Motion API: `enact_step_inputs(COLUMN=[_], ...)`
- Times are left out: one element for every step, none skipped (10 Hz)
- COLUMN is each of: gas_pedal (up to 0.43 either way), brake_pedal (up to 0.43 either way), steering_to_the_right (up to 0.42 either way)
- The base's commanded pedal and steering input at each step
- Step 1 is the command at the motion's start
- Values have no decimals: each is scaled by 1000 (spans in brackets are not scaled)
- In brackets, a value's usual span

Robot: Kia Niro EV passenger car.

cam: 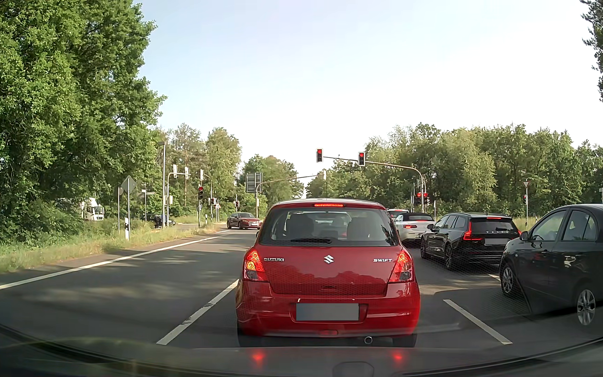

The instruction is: Follow the waypoints while adhering to traffic rules and regulations

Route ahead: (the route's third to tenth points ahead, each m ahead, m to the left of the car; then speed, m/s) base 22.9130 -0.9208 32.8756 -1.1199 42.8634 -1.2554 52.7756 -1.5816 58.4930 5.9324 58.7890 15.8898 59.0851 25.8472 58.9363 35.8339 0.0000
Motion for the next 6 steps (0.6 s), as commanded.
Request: enact_step_inputs(gas_pedal=[0, 0, 0, 0, 0, 0], brake_pedal=[268, 268, 268, 268, 268, 268], steering_to_the_right=[0, 0, 0, 0, 0, 0])
